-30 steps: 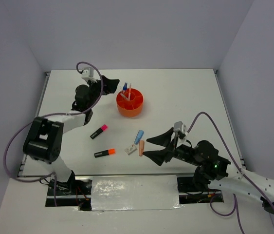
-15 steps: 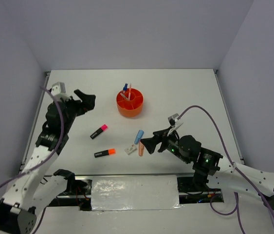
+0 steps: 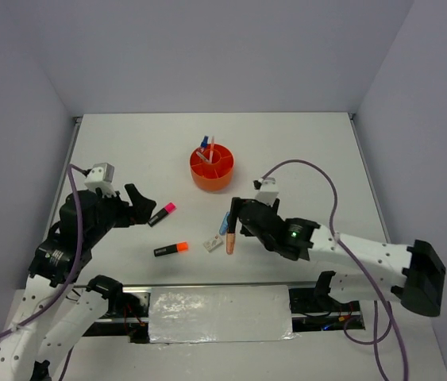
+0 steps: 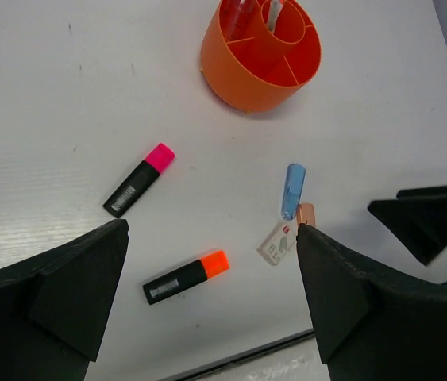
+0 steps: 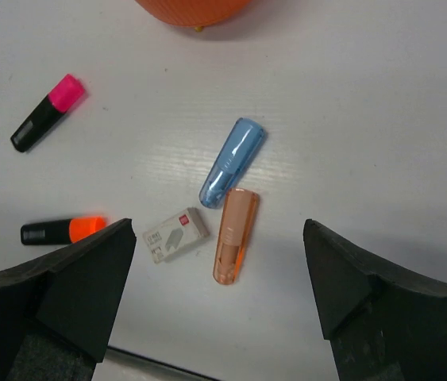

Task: Sort the stationery into containers
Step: Pick up the stationery from the center of the board.

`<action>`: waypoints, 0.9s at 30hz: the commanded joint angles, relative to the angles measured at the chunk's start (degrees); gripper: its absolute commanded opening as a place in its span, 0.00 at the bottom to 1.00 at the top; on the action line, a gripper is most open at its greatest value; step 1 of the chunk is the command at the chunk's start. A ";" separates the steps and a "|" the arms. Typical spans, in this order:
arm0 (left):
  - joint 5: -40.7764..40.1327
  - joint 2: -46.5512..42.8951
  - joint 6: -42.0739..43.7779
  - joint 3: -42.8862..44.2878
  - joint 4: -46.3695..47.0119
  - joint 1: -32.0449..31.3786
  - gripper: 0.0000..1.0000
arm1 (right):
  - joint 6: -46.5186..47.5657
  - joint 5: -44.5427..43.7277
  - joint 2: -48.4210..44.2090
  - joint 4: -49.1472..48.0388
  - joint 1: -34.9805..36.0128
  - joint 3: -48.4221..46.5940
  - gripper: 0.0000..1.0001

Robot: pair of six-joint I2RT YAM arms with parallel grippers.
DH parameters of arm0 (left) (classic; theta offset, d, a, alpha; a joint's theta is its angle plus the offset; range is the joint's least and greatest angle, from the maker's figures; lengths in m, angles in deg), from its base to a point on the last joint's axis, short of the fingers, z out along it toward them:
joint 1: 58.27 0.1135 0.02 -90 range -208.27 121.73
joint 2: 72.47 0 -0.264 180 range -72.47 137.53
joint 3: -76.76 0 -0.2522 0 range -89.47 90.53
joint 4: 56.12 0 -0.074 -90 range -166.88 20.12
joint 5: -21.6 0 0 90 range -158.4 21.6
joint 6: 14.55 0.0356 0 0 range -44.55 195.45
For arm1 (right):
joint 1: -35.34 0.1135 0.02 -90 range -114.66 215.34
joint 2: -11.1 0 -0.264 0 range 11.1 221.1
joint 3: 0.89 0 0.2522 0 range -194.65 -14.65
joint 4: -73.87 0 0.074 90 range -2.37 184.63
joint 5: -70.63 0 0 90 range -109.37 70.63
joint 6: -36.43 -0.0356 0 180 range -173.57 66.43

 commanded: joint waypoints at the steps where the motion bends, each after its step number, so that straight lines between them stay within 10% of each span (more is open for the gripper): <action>1: -0.26 -1.25 6.56 5.40 -6.19 -0.72 0.99 | -5.41 -3.40 7.96 2.30 -1.09 -7.51 0.93; 11: -1.43 -6.61 4.46 0.04 -1.09 -0.72 0.99 | -10.24 0.91 35.83 5.01 -5.13 -23.51 0.85; 27: 1.47 -6.08 5.51 -0.49 0.05 -0.81 0.99 | -18.34 -2.00 45.59 4.32 -5.05 -21.68 0.68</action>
